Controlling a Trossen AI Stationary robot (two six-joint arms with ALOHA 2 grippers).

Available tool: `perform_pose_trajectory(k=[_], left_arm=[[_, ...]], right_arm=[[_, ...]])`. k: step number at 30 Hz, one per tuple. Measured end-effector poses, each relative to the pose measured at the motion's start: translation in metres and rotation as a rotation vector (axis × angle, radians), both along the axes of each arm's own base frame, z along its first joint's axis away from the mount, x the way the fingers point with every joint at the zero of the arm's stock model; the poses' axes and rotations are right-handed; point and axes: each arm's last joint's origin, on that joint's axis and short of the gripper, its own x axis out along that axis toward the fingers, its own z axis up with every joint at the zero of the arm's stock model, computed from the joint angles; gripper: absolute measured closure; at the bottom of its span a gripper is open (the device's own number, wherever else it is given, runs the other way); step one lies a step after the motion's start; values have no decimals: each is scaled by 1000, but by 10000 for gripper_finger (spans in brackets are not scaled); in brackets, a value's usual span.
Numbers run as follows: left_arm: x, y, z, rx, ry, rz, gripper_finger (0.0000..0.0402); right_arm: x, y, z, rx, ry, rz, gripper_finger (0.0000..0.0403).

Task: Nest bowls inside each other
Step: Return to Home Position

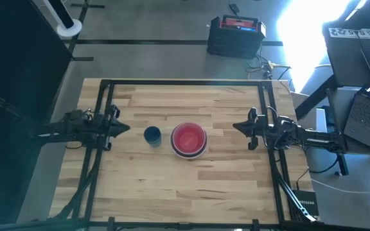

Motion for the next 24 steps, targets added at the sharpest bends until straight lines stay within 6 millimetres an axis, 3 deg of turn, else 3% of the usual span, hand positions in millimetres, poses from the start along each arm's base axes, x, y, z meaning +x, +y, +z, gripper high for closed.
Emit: perform_pose_trajectory(k=[12, 17, 24], left_arm=[[13, 2, -39, -1, -1, 32, 402], [14, 2, -51, 33, 128, 34, 402], [14, 5, -53, 95, 146, 100, 402]], right_arm=[[0, 0, 0, 0, 1, -4, 402], [0, 0, 0, 0, 1, -4, 402], [0, 0, 0, 0, 1, -5, 402]])
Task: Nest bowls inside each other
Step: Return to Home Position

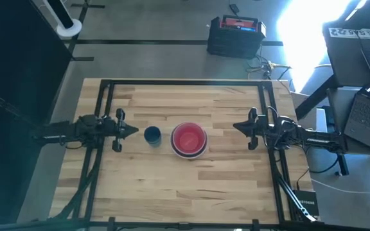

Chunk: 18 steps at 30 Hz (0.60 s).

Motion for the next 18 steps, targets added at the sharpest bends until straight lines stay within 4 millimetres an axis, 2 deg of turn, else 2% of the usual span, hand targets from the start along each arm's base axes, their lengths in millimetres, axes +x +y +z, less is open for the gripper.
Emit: perform_pose_trajectory(k=[18], left_arm=[[0, 0, -1, -3, 7, 2, 402]], right_arm=[[0, 0, 0, 0, 0, 0, 402]])
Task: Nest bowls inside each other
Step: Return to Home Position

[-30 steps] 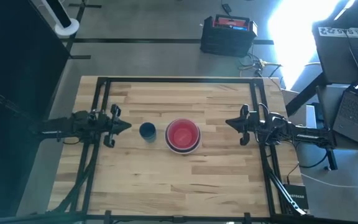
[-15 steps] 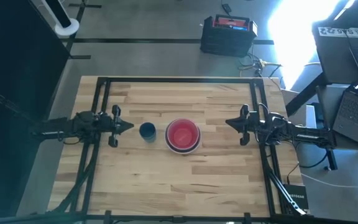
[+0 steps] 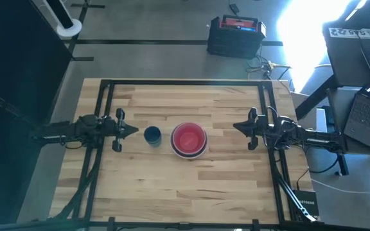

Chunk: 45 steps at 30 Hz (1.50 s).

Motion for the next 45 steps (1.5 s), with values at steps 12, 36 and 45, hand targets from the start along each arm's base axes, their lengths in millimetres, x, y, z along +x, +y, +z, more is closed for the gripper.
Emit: perform_pose_trajectory(k=[12, 36, 45], left_arm=[[0, 0, 0, -1, 1, 0, 402], [0, 0, 0, -1, 2, 0, 402], [0, 0, 0, -1, 2, -1, 402]], right_arm=[[0, 0, 0, 0, 0, 0, 402], [0, 0, 0, -103, 12, 12, 402], [0, 0, 0, -103, 11, 14, 402]])
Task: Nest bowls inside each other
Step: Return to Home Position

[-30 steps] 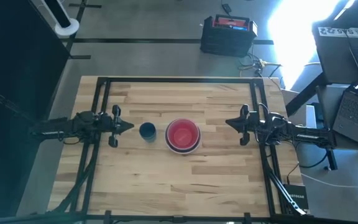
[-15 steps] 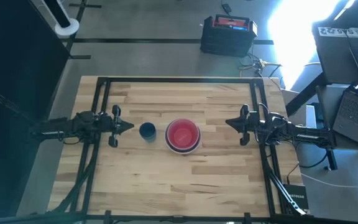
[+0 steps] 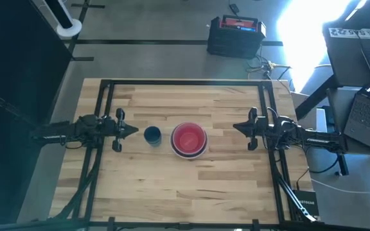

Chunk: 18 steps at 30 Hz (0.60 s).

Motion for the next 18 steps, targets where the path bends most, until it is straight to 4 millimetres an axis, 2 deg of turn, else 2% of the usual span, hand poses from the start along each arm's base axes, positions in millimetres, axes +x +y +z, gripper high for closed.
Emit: perform_pose_trajectory(k=[18], left_arm=[[0, 0, 0, 0, 1, 0, 402]], right_arm=[[0, 1, 0, -1, -1, 9, 402]])
